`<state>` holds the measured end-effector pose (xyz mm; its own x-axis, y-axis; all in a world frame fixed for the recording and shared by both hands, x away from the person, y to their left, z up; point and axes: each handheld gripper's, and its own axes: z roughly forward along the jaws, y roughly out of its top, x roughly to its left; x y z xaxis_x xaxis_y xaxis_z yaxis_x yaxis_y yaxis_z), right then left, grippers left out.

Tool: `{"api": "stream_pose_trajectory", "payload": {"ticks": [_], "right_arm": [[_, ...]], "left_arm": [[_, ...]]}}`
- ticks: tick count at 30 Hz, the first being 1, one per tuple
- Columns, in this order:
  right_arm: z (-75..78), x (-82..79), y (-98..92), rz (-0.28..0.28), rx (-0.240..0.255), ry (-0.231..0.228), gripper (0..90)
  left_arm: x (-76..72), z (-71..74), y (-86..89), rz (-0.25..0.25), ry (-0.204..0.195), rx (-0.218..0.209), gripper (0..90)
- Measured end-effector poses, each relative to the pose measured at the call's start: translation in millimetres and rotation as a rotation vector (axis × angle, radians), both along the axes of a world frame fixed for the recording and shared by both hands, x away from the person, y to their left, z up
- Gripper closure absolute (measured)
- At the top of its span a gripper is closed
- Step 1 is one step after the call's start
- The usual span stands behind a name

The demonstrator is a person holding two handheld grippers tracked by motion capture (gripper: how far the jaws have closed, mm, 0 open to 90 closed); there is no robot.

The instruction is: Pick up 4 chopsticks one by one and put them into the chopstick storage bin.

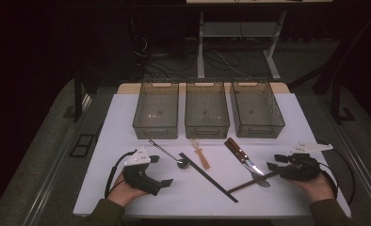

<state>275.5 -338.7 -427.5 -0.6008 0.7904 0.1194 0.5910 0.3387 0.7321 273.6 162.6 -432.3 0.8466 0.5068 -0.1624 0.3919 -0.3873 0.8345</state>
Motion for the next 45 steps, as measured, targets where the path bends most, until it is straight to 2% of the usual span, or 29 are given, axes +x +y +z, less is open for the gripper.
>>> {"api": "stream_pose_trajectory", "payload": {"ticks": [8, 13, 14, 18, 26, 29, 35, 45], "right_arm": [[-3.2, 4.7, -12.8, -0.065, -0.055, 0.018, 70.5], [-3.9, 6.3, -20.3, -0.079, -0.065, 0.031, 79.3], [-4.0, 6.7, -24.7, -0.085, -0.078, 0.044, 83.6], [-5.6, 8.6, -37.1, -0.112, -0.082, 0.052, 88.3], [-10.3, 12.4, -54.0, -0.17, -0.075, 0.072, 89.4], [-11.3, 12.8, -54.6, -0.17, -0.079, 0.078, 89.4], [-13.7, 16.0, -48.1, -0.149, -0.123, 0.092, 89.4], [-14.7, 16.4, -45.2, -0.148, -0.136, 0.097, 89.4]], "left_arm": [[0.3, -0.3, 0.1, -0.002, 0.005, -0.003, 0.0], [0.2, -0.3, 0.2, -0.004, 0.006, -0.006, 0.0], [0.2, -0.5, 0.1, -0.004, 0.005, -0.009, 0.0], [0.2, -0.3, 0.4, -0.007, 0.008, -0.01, 0.0], [0.3, -0.8, 0.0, -0.008, 0.008, -0.012, 0.0], [0.4, -0.7, -0.1, -0.008, 0.009, -0.009, 0.0], [0.7, -0.9, 0.3, -0.008, 0.013, -0.01, 0.0], [0.8, -1.2, 0.1, -0.009, 0.016, -0.011, 0.0]]}}
